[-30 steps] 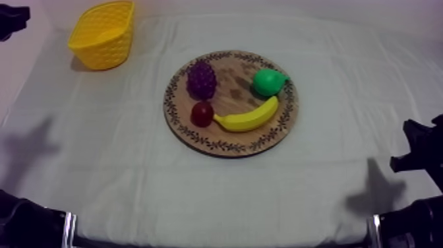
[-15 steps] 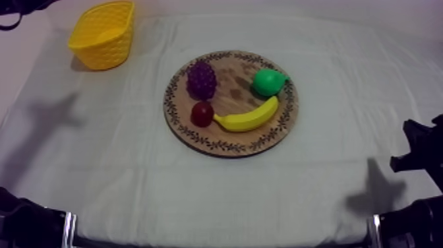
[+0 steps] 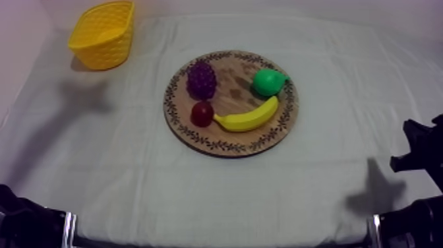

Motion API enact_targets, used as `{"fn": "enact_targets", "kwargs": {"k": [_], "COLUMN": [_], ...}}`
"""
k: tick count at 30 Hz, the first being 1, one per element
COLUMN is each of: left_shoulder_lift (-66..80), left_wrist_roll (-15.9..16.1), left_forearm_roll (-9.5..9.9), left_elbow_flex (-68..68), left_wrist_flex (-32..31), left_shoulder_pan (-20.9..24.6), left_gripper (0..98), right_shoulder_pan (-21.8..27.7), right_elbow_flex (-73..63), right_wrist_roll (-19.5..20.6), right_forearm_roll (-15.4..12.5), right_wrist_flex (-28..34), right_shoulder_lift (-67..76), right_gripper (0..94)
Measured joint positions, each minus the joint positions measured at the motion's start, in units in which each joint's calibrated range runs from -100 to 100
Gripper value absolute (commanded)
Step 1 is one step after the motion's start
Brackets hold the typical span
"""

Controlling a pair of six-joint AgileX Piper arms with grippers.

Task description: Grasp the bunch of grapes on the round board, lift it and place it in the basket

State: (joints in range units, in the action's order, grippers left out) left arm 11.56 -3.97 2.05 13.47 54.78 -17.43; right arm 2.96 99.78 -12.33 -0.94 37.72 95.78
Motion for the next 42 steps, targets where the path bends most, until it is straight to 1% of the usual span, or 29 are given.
{"fn": "enact_targets", "kwargs": {"k": [5, 12, 24, 28, 32, 37, 40, 42], "left_shoulder_lift": [-4.68, -12.21, -21.36, -23.38, -25.37, -27.85, -28.76, -29.30], "left_wrist_roll": [-1.20, -1.53, -2.82, -5.29, -9.27, -14.44, -16.27, -16.99], "left_forearm_roll": [0.21, 0.20, -0.44, -0.55, -0.26, 2.18, 3.34, 3.62], "left_elbow_flex": [-4.71, -10.57, -16.91, -18.99, -22.00, -26.92, -28.79, -29.62], "left_wrist_flex": [1.47, 3.62, 4.44, 6.02, 10.78, 20.02, 24.77, 26.75], "left_shoulder_pan": [-2.48, -5.21, -6.97, -6.92, -6.68, -7.11, -7.60, -7.90], "left_gripper": [0.0, 0.0, 0.0, 0.2, 1.1, 1.5, 1.5, 1.5], "right_shoulder_pan": [0.00, 0.00, 0.00, 0.00, 0.00, 0.00, 0.00, 0.00], "right_elbow_flex": [0.00, 0.00, 0.00, 0.00, 0.00, 0.00, 0.00, 0.00], "right_wrist_roll": [0.00, 0.00, 0.00, 0.00, 0.00, 0.00, 0.00, 0.00], "right_forearm_roll": [0.00, 0.00, 0.00, 0.00, 0.00, 0.00, 0.00, 0.00], "right_wrist_flex": [0.00, 0.00, 0.00, 0.00, 0.00, 0.00, 0.00, 0.00], "right_shoulder_lift": [0.00, 0.00, 0.00, 0.00, 0.00, 0.00, 0.00, 0.00], "right_gripper": [0.3, 0.3, 0.3, 0.3, 0.3, 0.3, 0.3, 0.3]}}
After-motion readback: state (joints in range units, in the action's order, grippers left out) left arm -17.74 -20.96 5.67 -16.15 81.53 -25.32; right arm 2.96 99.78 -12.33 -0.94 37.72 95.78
